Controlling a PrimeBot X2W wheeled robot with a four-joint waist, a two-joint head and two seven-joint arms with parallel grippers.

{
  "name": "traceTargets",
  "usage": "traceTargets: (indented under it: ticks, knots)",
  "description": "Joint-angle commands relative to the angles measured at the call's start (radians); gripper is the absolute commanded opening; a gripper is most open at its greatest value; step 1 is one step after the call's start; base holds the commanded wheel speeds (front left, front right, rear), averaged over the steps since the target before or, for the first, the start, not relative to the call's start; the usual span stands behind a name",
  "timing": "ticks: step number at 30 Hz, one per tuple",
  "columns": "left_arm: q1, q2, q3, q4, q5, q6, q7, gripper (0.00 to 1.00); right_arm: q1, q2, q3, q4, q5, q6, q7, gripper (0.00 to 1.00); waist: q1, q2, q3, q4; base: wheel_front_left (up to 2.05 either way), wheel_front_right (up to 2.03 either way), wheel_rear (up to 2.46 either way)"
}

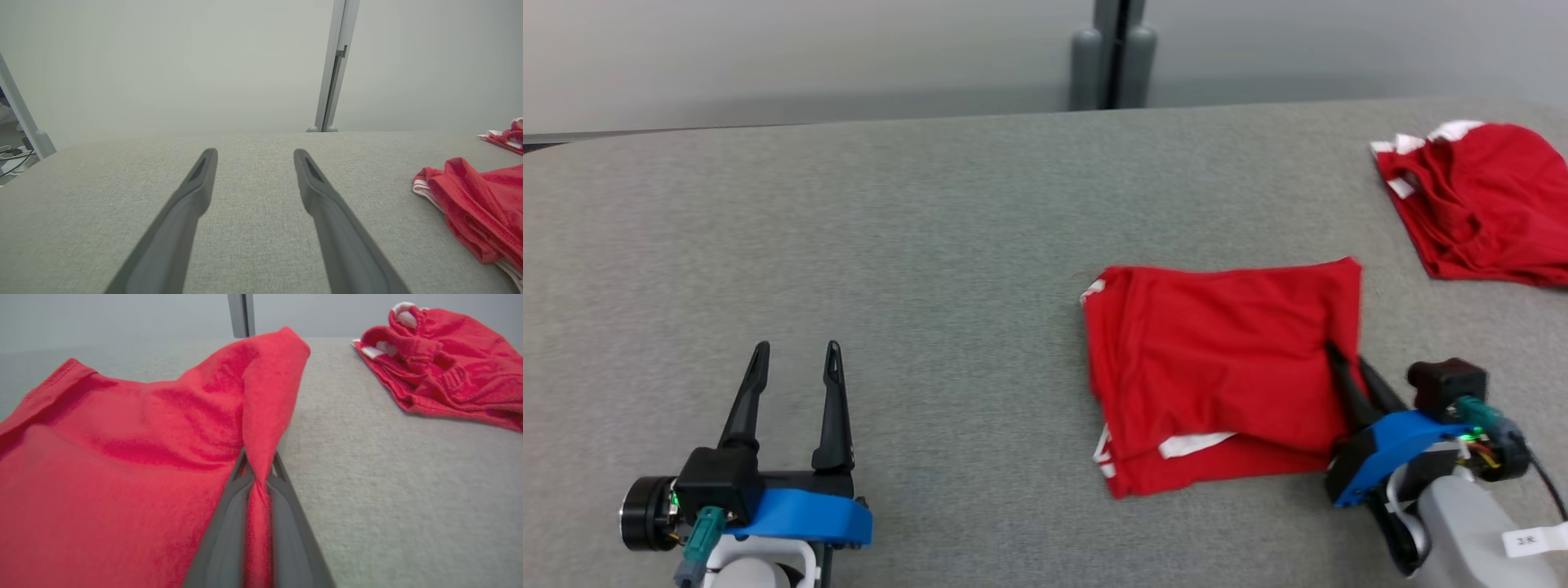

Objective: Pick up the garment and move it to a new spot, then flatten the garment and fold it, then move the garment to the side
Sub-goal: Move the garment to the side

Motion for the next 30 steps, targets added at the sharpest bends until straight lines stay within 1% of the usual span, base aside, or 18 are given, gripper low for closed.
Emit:
traceTargets:
  ticks: [1, 7, 10, 13, 17, 21, 27, 29, 30]
  knots:
    - [-0.020, 0.007, 0.003, -0.007, 0.005, -0.003, -0.004, 1.00, 0.012, -0.019, -0.013, -0.017, -0.005, 0.000, -0.004, 0.00, -0.0001, -0.0001, 0.042, -0.051, 0.00, 0.00, 0.00]
    - [-0.067, 0.023, 0.011, -0.029, 0.019, -0.003, -0.004, 1.00, 0.052, -0.069, -0.083, -0.095, -0.001, 0.000, -0.005, 0.00, -0.0001, -0.0001, 0.108, -0.122, 0.00, 0.00, 0.00]
    - [-0.091, 0.032, 0.017, -0.036, 0.023, -0.002, -0.003, 1.00, 0.066, -0.074, -0.112, -0.130, -0.004, 0.000, -0.005, 0.00, -0.0001, -0.0001, 0.137, -0.145, 0.00, 0.00, 0.00]
    - [-0.107, 0.038, 0.021, -0.039, 0.029, -0.001, -0.003, 1.00, 0.069, -0.064, -0.122, -0.157, -0.011, 0.000, -0.005, 0.00, -0.0001, -0.0001, 0.154, -0.161, 0.00, 0.00, 0.00]
    - [-0.110, 0.039, 0.015, -0.047, 0.035, 0.000, -0.003, 1.00, 0.044, -0.061, -0.120, -0.195, -0.026, 0.000, -0.005, 0.00, -0.0001, -0.0001, 0.157, -0.164, 0.00, 0.00, 0.00]
    - [-0.123, 0.043, 0.013, -0.056, 0.036, -0.004, -0.003, 1.00, -0.021, -0.085, -0.103, -0.225, -0.049, 0.000, 0.001, 0.00, -0.0001, -0.0001, 0.164, -0.153, 0.00, 0.00, 0.00]
    - [-0.151, 0.048, 0.006, -0.076, 0.041, -0.007, -0.003, 1.00, -0.186, -0.157, -0.062, -0.238, -0.068, 0.000, 0.054, 0.00, -0.0001, -0.0001, 0.204, -0.121, 0.00, 0.00, 0.00]
    - [-0.165, 0.055, 0.008, -0.082, 0.042, -0.009, -0.003, 1.00, -0.254, -0.202, -0.039, -0.230, -0.096, 0.000, 0.069, 0.00, -0.0001, -0.0001, 0.229, -0.114, 0.00, 0.00, 0.00]
    - [-0.172, 0.055, 0.006, -0.086, 0.043, -0.011, -0.003, 1.00, -0.283, -0.210, -0.036, -0.224, -0.093, 0.000, 0.076, 0.00, -0.0001, -0.0001, 0.242, -0.111, 0.00, 0.00, 0.00]
